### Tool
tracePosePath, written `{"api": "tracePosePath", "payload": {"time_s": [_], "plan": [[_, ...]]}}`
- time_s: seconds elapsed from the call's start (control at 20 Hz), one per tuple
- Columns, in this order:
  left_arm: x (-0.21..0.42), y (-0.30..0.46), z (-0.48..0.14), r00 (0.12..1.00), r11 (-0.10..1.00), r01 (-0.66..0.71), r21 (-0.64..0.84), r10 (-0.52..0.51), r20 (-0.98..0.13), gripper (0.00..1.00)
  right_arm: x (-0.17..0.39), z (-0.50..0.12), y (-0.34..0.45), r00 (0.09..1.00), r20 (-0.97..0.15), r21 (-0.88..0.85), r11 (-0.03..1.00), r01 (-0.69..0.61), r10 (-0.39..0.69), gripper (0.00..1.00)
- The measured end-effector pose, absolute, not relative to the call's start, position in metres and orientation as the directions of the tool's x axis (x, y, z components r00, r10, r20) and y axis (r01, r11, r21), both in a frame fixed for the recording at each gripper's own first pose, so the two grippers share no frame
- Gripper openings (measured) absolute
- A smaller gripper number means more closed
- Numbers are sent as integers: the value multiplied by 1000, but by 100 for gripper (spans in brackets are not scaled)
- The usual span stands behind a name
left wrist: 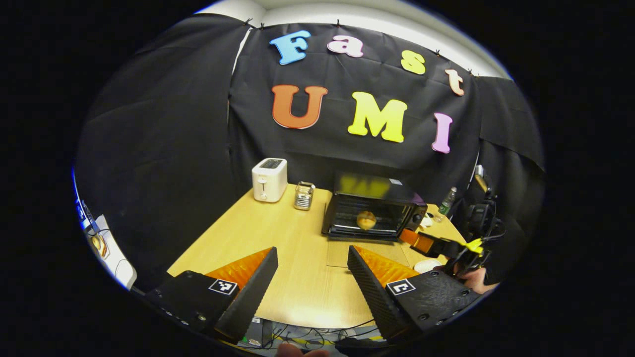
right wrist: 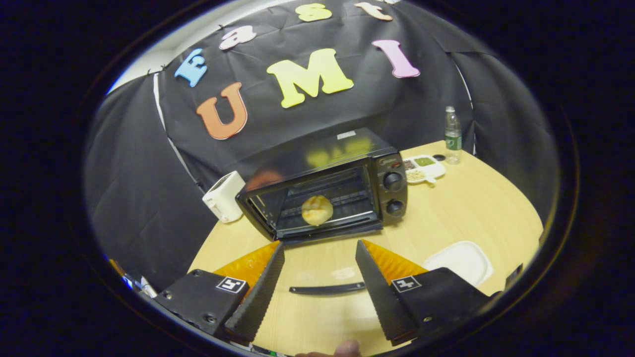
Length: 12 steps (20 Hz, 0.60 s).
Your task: Open the electric oven with the left hand, put the food in, and close the electric oven.
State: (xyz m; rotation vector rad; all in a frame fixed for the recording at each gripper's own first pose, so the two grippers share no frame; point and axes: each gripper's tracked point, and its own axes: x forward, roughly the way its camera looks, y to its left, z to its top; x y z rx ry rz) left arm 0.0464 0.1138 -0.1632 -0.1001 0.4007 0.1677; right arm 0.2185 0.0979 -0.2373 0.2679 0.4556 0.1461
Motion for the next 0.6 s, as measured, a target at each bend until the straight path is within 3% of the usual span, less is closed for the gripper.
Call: {"api": "tracePosePath", "payload": {"time_s": [0.3, 0.35, 0.4, 0.6], "plan": [[59, 60, -233, 856, 989, -69, -132, -10, -517, 94, 146, -209, 34, 900, -424, 206, 978, -19, 106, 90], [62, 50, -244, 845, 989, -52, -140, -31, -534, 84, 138, -207, 22, 900, -429, 181, 983, -3, 81, 90], [64, 39, -251, 839, 988, -33, -149, -54, -542, 95, 130, -204, 14, 899, -432, 165, 986, 10, 63, 90], [83, 7, -295, 802, 988, 19, -151, -105, -588, 94, 112, -204, -20, 895, -447, 125, 990, 59, 3, 91]]}}
